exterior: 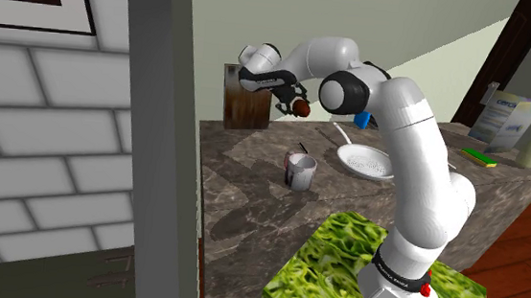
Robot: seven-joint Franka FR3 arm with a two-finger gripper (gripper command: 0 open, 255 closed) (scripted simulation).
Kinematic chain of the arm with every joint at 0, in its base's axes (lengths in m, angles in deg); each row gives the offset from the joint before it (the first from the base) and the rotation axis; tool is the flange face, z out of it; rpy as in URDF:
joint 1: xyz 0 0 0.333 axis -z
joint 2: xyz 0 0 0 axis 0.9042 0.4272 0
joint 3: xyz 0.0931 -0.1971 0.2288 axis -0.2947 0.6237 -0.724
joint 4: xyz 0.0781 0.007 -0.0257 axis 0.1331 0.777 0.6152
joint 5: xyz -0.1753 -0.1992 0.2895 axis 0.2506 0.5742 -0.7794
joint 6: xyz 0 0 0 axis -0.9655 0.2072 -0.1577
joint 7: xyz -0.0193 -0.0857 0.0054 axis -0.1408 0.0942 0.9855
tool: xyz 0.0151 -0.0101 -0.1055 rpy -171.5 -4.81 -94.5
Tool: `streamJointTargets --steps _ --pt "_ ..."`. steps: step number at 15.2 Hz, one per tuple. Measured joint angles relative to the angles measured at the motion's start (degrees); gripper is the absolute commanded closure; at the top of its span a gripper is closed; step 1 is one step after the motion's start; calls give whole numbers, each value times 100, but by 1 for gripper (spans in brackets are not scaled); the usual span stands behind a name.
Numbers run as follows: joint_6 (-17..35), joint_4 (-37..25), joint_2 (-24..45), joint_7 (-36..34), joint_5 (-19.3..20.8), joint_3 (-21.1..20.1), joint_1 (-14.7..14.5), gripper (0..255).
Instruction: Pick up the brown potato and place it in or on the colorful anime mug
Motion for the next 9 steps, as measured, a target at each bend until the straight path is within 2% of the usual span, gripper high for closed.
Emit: streamJointTargets --steps 7,9 --pt "-329 -403 -38 317 79 50 -42 255" --pt "-295 72 -375 144 45 0 -110 255"
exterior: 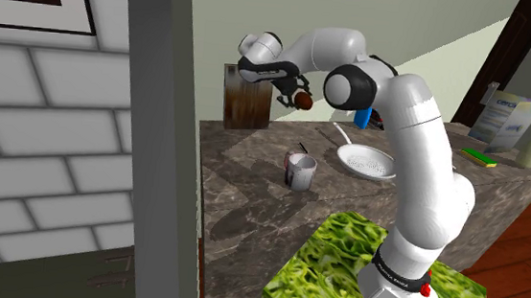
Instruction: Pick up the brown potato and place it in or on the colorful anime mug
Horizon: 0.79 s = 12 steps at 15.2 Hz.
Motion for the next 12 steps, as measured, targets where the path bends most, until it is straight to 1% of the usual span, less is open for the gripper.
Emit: streamJointTargets --steps 8,12 --pt "153 2416 -1650 -1074 -343 -324 -399 255" --pt "99 3231 -2254 -1522 -570 -492 -605 255"
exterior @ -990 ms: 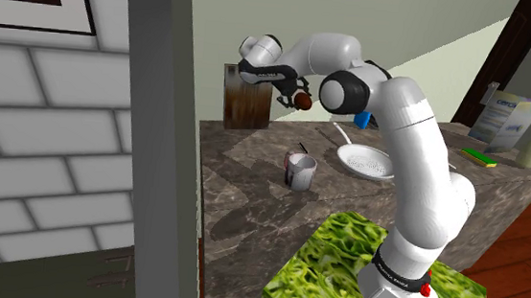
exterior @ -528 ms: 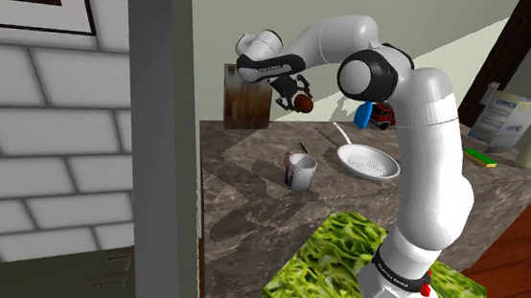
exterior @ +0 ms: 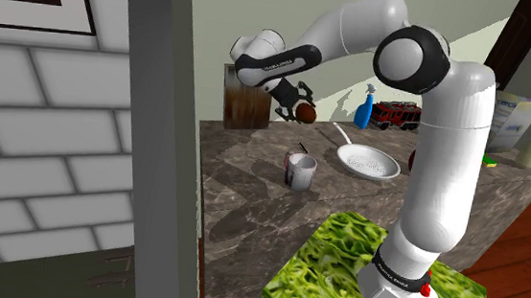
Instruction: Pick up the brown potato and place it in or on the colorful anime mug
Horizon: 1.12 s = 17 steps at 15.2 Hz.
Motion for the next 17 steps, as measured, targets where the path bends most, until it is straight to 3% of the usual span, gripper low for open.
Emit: streamJointTargets --steps 9,17 --pt "-292 1332 -1088 -995 -721 -466 -529 255" --pt "-5 1738 -1079 -1362 -925 -551 -617 255"
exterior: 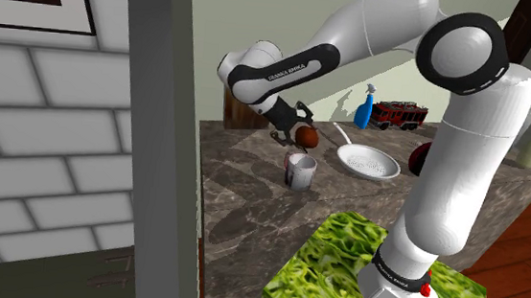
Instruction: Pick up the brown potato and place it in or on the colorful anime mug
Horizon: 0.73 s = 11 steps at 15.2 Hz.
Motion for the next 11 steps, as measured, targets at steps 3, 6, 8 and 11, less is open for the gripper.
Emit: streamJointTargets --steps 3,6,8,11 --pt "200 138 83 -98 -18 5 7 255" --pt "375 264 155 -197 -43 2 6 255" --pt "483 337 191 -247 -31 11 17 255" --pt "500 326 207 -269 -34 1 11 255"
